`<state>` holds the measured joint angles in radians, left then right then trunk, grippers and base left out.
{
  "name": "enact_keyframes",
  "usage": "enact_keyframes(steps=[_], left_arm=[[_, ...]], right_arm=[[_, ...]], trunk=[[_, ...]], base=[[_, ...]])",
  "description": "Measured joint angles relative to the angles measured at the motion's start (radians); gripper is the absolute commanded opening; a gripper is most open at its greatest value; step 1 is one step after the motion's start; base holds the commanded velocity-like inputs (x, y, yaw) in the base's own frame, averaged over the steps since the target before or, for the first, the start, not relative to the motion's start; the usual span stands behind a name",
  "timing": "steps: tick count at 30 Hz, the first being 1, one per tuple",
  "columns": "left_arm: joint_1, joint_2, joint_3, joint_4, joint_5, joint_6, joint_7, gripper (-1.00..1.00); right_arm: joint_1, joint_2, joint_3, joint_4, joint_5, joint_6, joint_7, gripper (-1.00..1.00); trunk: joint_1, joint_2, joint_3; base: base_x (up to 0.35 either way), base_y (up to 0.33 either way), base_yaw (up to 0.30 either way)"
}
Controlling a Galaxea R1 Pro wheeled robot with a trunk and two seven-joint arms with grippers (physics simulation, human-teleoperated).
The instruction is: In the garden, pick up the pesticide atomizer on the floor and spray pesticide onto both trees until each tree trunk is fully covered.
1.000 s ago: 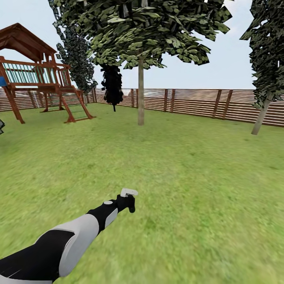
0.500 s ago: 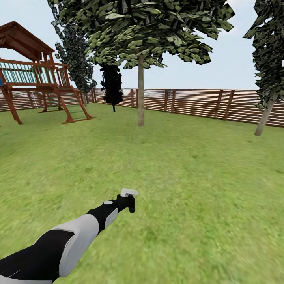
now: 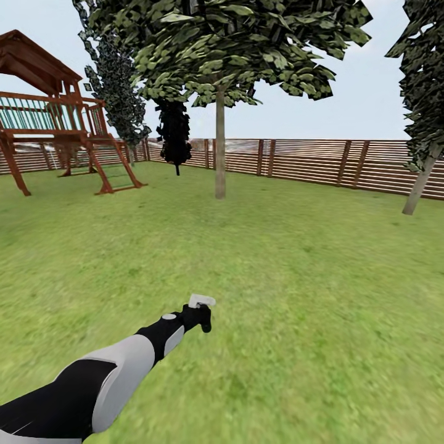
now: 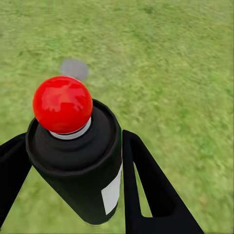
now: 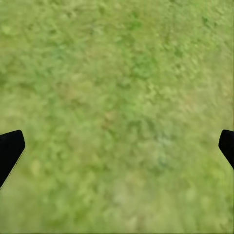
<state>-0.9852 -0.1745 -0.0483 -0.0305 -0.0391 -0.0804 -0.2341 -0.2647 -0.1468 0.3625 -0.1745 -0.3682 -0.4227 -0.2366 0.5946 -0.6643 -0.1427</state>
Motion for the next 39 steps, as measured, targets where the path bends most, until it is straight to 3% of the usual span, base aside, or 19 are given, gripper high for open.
enact_keyframes(steps=[39], left_arm=[[0.0,0.0,0.0,0.0,0.0,0.0,0.0,-1.0]], right_arm=[[0.0,0.0,0.0,0.0,0.0,0.0,0.0,1.0]], trunk=[[0.0,0.0,0.0]], base=[[0.35,0.0,0.0]])
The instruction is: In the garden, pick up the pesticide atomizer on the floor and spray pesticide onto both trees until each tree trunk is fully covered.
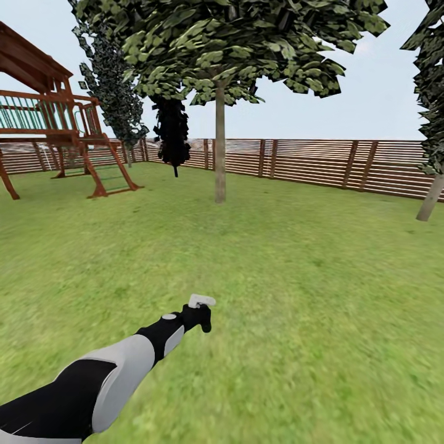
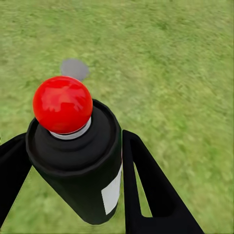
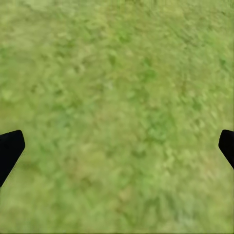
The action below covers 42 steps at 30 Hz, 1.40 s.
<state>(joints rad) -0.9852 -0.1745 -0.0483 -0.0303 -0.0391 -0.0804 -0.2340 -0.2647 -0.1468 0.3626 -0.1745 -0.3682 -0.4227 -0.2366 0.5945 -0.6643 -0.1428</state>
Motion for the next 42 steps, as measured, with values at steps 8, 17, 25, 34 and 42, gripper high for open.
enact_keyframes(steps=[8,17,25,34,42], left_arm=[[0.0,0.0,0.0,0.0,0.0,0.0,0.0,-1.0],[0.0,0.0,0.0,0.0,0.0,0.0,-0.001,-1.0],[0.0,0.0,0.0,0.0,0.0,0.0,0.0,-1.0],[0.0,0.0,0.0,0.0,0.0,0.0,0.0,-1.0],[0.0,0.0,0.0,0.0,0.0,0.0,0.001,-1.0]], right_arm=[[0.0,0.0,0.0,0.0,0.0,0.0,0.0,1.0],[0.0,0.0,0.0,0.0,0.0,0.0,0.0,1.0],[0.0,0.0,0.0,0.001,0.0,0.0,0.0,1.0],[0.0,0.0,0.0,0.0,0.0,0.0,0.0,1.0],[0.0,0.0,0.0,0.0,0.0,0.0,0.0,1.0]], trunk=[[0.0,0.0,0.0],[0.0,0.0,0.0],[0.0,0.0,0.0],[0.0,0.0,0.0],[0.0,0.0,0.0]], base=[[0.35,0.0,0.0],[0.35,0.0,0.0],[0.35,0.0,0.0],[0.35,0.0,0.0],[0.35,0.0,0.0]])
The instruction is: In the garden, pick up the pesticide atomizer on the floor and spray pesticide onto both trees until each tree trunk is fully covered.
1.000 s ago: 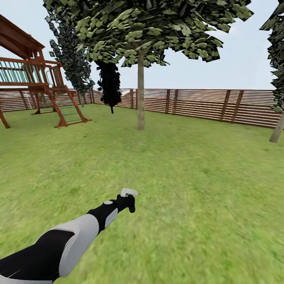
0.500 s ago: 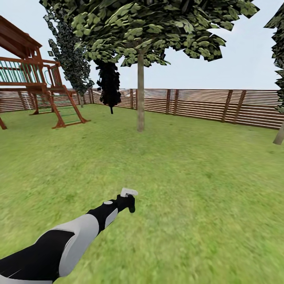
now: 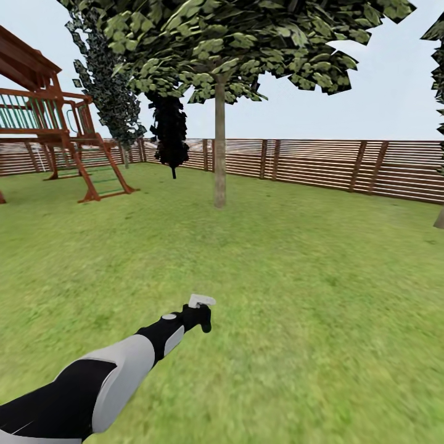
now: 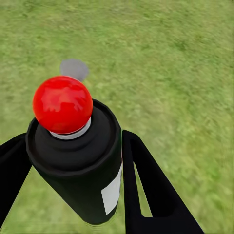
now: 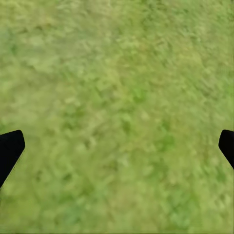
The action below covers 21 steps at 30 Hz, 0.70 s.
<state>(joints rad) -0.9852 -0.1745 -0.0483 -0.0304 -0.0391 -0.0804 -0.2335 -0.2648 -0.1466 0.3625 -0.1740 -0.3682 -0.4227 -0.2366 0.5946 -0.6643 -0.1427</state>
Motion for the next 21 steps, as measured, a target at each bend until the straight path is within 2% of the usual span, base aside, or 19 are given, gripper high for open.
enact_keyframes(steps=[21], left_arm=[[0.0,0.0,0.0,0.0,0.0,0.0,0.0,-1.0]], right_arm=[[0.0,0.0,0.0,0.0,0.0,0.0,0.0,1.0]], trunk=[[0.0,0.0,0.0]], base=[[0.35,0.0,0.0]])
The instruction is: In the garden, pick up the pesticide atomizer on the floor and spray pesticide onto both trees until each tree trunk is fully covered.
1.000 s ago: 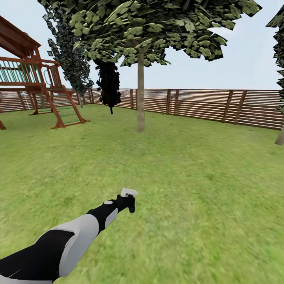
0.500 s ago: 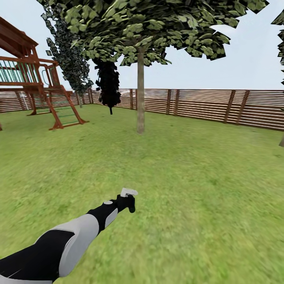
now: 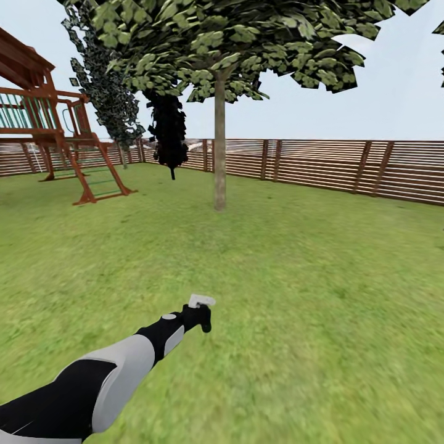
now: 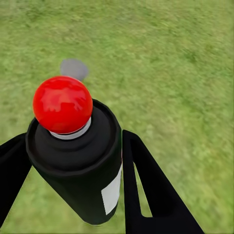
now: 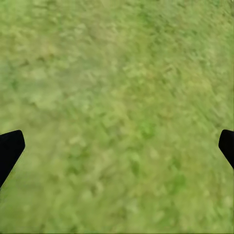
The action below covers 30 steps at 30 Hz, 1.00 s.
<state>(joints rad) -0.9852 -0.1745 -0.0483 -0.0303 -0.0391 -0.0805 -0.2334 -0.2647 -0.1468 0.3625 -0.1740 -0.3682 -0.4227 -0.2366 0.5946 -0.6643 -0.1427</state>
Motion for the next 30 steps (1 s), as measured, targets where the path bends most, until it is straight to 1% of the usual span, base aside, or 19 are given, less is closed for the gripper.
enact_keyframes(steps=[30], left_arm=[[0.0,0.0,0.0,0.0,0.0,0.0,0.0,-1.0]], right_arm=[[0.0,0.0,0.0,0.0,0.0,0.0,0.0,1.0]], trunk=[[0.0,0.0,0.0]], base=[[0.35,0.0,0.0]])
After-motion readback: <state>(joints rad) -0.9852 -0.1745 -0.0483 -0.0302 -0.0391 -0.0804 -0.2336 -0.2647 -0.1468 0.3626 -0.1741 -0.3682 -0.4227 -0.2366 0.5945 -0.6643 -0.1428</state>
